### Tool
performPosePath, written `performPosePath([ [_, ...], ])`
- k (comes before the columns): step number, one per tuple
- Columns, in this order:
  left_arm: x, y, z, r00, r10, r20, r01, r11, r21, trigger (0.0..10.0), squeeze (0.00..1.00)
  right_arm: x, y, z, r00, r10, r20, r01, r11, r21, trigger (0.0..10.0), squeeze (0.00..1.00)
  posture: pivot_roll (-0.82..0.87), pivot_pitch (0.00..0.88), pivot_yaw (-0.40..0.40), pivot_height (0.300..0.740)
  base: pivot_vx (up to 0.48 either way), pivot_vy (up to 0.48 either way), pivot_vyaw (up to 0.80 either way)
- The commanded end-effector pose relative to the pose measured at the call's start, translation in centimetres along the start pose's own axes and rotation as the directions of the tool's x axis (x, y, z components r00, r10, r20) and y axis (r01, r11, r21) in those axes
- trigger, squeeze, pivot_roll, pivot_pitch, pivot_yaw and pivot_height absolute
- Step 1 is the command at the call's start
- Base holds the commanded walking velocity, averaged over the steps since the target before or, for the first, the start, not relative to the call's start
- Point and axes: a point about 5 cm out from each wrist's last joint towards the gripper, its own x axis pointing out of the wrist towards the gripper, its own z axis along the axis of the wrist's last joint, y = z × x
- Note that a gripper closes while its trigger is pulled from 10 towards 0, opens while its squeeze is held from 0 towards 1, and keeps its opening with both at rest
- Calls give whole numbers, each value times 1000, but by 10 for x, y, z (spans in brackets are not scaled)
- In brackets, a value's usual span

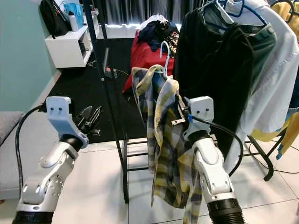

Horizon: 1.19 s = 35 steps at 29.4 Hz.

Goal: Hang hanger

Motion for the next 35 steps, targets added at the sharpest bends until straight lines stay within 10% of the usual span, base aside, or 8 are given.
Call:
performPosePath([
  [1, -2, -2, 2, 1000, -4, 21, 4, 1000, -22, 10000, 0, 1, 6, 15, 998, 22, 65, -22, 1000, -1, 10000, 0, 1, 121, -6, 740, 266, 0, 0],
  [35, -2, -2, 3, 998, -3, 62, 6, 999, -41, 10000, 0, -3, 9, 15, 999, 35, 40, -35, 999, -2, 10000, 0, -3, 124, -12, 740, 350, 0, 0],
])
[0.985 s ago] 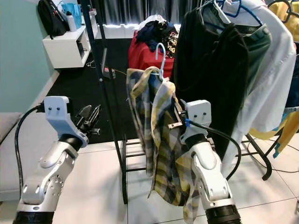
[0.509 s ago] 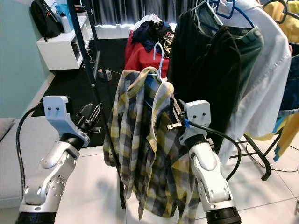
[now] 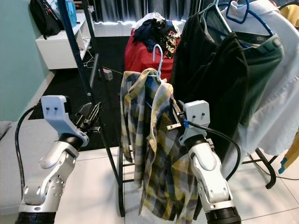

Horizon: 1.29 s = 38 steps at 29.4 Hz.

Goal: Hang hanger

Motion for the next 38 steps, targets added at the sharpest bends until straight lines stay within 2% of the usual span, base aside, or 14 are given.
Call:
performPosePath([
  [1, -2, 2, -2, 1000, 9, 2, -9, 1000, -7, 10000, 0, 0, 1, 12, 998, 2, 56, -1, 1000, -6, 10000, 0, -3, 124, -12, 740, 379, 0, 0],
  [12, -2, 2, -1, 1000, 10, 7, -10, 1000, -7, 10000, 0, 0, 2, 12, 998, 6, 55, -5, 1000, -6, 10000, 0, -3, 127, -13, 740, 367, 0, 0],
  [16, -2, 3, 0, 999, 26, 20, -25, 999, -27, 10000, 0, 1, 3, 12, 998, 8, 55, -7, 1000, -8, 10000, 0, -3, 128, -15, 740, 0, 0, 0],
  [24, -2, 2, 0, 1000, 11, 19, -11, 1000, -12, 10000, 0, 1, 3, 12, 999, 8, 54, -7, 1000, -9, 10000, 0, -2, 131, -14, 740, 0, 0, 0],
  [38, -2, -2, -5, 1000, -23, -16, 23, 1000, -21, 10000, 0, -1, 2, 11, 999, -17, 39, 17, 1000, -2, 10000, 0, -3, 139, -12, 740, 0, 0, 0],
])
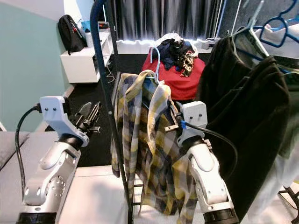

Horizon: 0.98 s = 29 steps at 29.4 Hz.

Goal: Hang hanger

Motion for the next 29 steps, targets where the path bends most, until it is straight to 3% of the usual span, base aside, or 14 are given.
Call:
performPosePath([
  [1, -1, -1, -3, 1000, -15, -24, 15, 1000, 3, 10000, 0, 0, -2, 13, 998, -29, 52, 29, 1000, 5, 10000, 0, -3, 140, -10, 740, 0, 0, 0],
  [15, -2, 0, -10, 997, -18, -72, 19, 1000, 18, 10000, 0, -6, 3, -5, 997, -36, -70, 40, 998, 54, 10000, 0, -3, 148, -7, 740, 0, 0, 0],
  [16, -2, 0, -10, 998, -18, -67, 19, 1000, 11, 10000, 0, -6, 4, 6, 999, -37, -4, 37, 999, -4, 10000, 0, -10, 147, -3, 740, 0, 0, 0],
  [18, -2, 0, -10, 998, -18, -67, 19, 1000, 11, 10000, 0, -6, 4, 6, 999, -37, -4, 37, 999, -4, 10000, 0, -10, 147, -3, 740, 0, 0, 0],
  [19, -4, 0, -10, 998, -18, -64, 19, 1000, 5, 10000, 0, -8, 6, 14, 998, -45, 52, 49, 996, -76, 10000, 0, -13, 143, -6, 740, 0, 0, 0],
  [22, -4, 0, -10, 998, -18, -64, 19, 1000, 5, 10000, 0, -8, 6, 14, 998, -45, 52, 49, 996, -76, 10000, 0, -13, 143, -6, 740, 0, 0, 0],
  [24, -7, -2, -8, 998, -27, -56, 27, 1000, -8, 10000, 0, -30, 8, 19, 990, -79, 115, 108, 958, -267, 10000, 0, -12, 142, -18, 740, 0, 0, 0],
  [25, -7, -2, -8, 998, -27, -56, 27, 1000, -8, 10000, 0, -30, 8, 19, 990, -79, 115, 108, 958, -267, 10000, 0, -12, 142, -18, 740, 0, 0, 0],
  [27, -11, -4, -7, 997, -45, -58, 45, 999, -11, 10000, 0, -50, 9, 26, 981, -102, 167, 160, 909, -385, 10000, 0, -18, 139, -8, 740, 0, 0, 0],
  [29, -11, -4, -7, 997, -45, -58, 45, 999, -11, 10000, 0, -50, 9, 26, 981, -102, 167, 160, 909, -385, 10000, 0, -18, 139, -8, 740, 0, 0, 0],
])
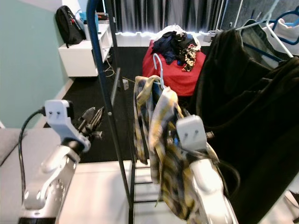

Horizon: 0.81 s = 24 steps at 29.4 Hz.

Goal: Hang hanger

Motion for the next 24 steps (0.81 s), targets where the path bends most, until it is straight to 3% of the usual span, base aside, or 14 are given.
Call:
performPosePath([
  [1, -3, -4, 0, 1000, -30, -9, 30, 1000, 1, 10000, 0, -2, -11, 24, 988, -75, 134, 84, 995, -56, 10000, 0, -20, 139, -4, 740, 0, 0, 0],
  [4, -1, -5, 0, 999, -38, -11, 38, 999, -1, 10000, 0, -4, -20, 36, 973, -130, 188, 152, 982, -110, 10000, 0, -22, 143, 1, 740, 0, 0, 0],
  [9, 0, -5, 1, 999, -40, -9, 40, 999, -2, 10000, 0, 0, -25, 45, 960, -151, 236, 183, 976, -122, 10000, 0, -25, 146, 7, 740, 0, 0, 0],
  [10, 1, -6, 1, 999, -41, -7, 41, 999, -2, 10000, 0, 6, -30, 57, 942, -166, 292, 208, 971, -119, 10000, 0, -24, 148, 11, 740, 0, 0, 0],
  [12, 1, -6, 1, 999, -41, -7, 41, 999, -2, 10000, 0, 6, -30, 57, 942, -166, 292, 208, 971, -119, 10000, 0, -24, 148, 11, 740, 0, 0, 0],
  [13, 2, -7, 1, 999, -44, -6, 44, 999, -2, 10000, 0, 12, -33, 71, 915, -180, 360, 235, 965, -114, 10000, 0, -23, 153, 13, 740, 0, 0, 0],
  [15, 2, -7, 1, 999, -44, -6, 44, 999, -2, 10000, 0, 12, -33, 71, 915, -180, 360, 235, 965, -114, 10000, 0, -23, 153, 13, 740, 0, 0, 0],
  [16, 3, -7, 2, 999, -45, -5, 45, 999, 0, 10000, 0, 15, -35, 80, 895, -196, 402, 254, 962, -97, 10000, 0, -18, 161, 17, 740, 0, 0, 0],
  [19, 3, -8, 2, 999, -47, -7, 47, 999, 5, 10000, 0, 16, -35, 84, 883, -218, 416, 266, 962, -61, 10000, 0, -16, 162, 22, 740, 0, 0, 0],
  [20, 2, -7, 4, 999, -51, -7, 51, 999, 18, 10000, 0, 14, -35, 85, 872, -266, 411, 291, 957, 1, 10000, 0, -14, 166, 30, 740, 0, 0, 0],
  [24, 3, -7, 6, 998, -59, 0, 59, 997, 41, 10000, 0, 15, -37, 88, 861, -293, 415, 311, 950, 26, 10000, 0, -13, 166, 33, 740, 0, 0, 0],
])
